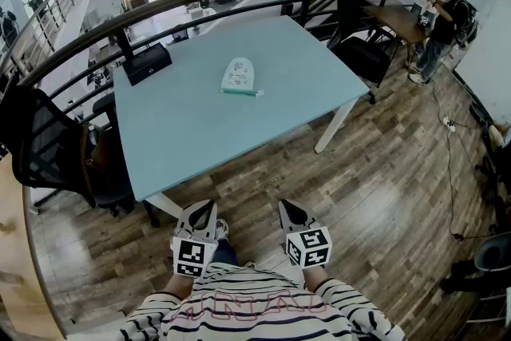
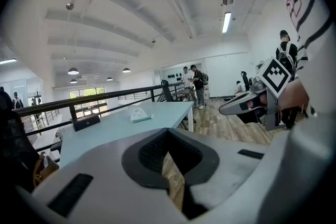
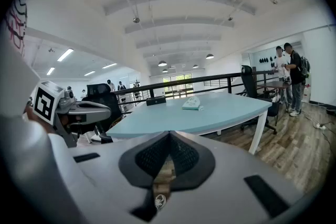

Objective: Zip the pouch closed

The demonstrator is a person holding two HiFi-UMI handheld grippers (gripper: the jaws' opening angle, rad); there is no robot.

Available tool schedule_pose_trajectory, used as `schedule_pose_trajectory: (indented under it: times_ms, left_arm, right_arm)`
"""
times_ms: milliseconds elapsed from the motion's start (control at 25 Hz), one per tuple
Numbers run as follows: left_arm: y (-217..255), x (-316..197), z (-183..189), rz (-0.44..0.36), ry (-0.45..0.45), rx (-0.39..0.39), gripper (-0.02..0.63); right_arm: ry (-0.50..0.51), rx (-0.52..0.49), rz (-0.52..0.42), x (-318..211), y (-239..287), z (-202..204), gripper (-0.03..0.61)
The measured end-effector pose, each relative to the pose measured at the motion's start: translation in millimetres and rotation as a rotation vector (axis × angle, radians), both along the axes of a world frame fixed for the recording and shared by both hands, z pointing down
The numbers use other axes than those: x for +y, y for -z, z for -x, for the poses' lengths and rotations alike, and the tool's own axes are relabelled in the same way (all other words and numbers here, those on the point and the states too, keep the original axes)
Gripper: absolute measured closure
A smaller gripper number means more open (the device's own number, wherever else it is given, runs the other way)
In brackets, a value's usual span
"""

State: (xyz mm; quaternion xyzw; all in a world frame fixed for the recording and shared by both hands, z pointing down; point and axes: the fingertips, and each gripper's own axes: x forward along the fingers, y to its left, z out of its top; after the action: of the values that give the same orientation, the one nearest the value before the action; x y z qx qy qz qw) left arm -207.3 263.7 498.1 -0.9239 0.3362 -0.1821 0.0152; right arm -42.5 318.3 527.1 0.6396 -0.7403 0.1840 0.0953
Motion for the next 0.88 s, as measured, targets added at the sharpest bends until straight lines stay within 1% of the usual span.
schedule_pose_trajectory:
  times_ms: [240,320,400,440,480,520,560,600,640,760,880]
  left_arm:
    - [-0.9,0.4,-2.6,0.0,-0.003,-0.003,0.591]
    - [-0.1,0.4,-4.5,-0.008,-0.006,0.001,0.591]
    - [1.6,1.2,-7.3,-0.019,-0.012,0.021,0.591]
    - [2.0,1.9,-9.0,-0.016,-0.016,0.036,0.589]
    - [1.5,2.6,-11.1,-0.003,-0.02,0.051,0.578]
    - [0.0,3.3,-13.3,0.019,-0.024,0.065,0.51]
    - [-2.6,4.0,-15.9,0.047,-0.03,0.075,0.424]
    - [-5.8,4.7,-18.7,0.072,-0.038,0.076,0.399]
    - [-9.1,5.1,-21.6,0.087,-0.047,0.068,0.399]
    - [-17.4,-0.8,-27.9,0.099,-0.069,0.025,0.399]
    - [-22.2,-20.1,-34.3,0.115,-0.072,0.03,0.399]
  right_arm:
    - [0.0,-0.014,-0.004,0.0,-0.2,-1.5,0.552]
    - [0.0,-0.058,-0.038,-1.2,4.6,-1.9,0.552]
    - [-0.004,-0.103,-0.073,-2.3,8.8,-3.0,0.549]
    - [-0.001,-0.11,-0.08,-3.0,9.5,-3.2,0.548]
    - [0.008,-0.11,-0.084,-4.1,10.1,-2.6,0.546]
    - [0.022,-0.109,-0.087,-5.7,10.8,-1.5,0.54]
    - [0.036,-0.11,-0.089,-7.7,11.4,-0.6,0.505]
    - [0.047,-0.112,-0.088,-10.1,11.4,-0.5,0.442]
    - [0.056,-0.115,-0.084,-12.7,10.7,-1.0,0.422]
    - [0.072,-0.119,-0.059,-23.0,5.4,-1.8,0.422]
    - [0.07,-0.118,-0.031,-38.1,-1.6,-5.6,0.422]
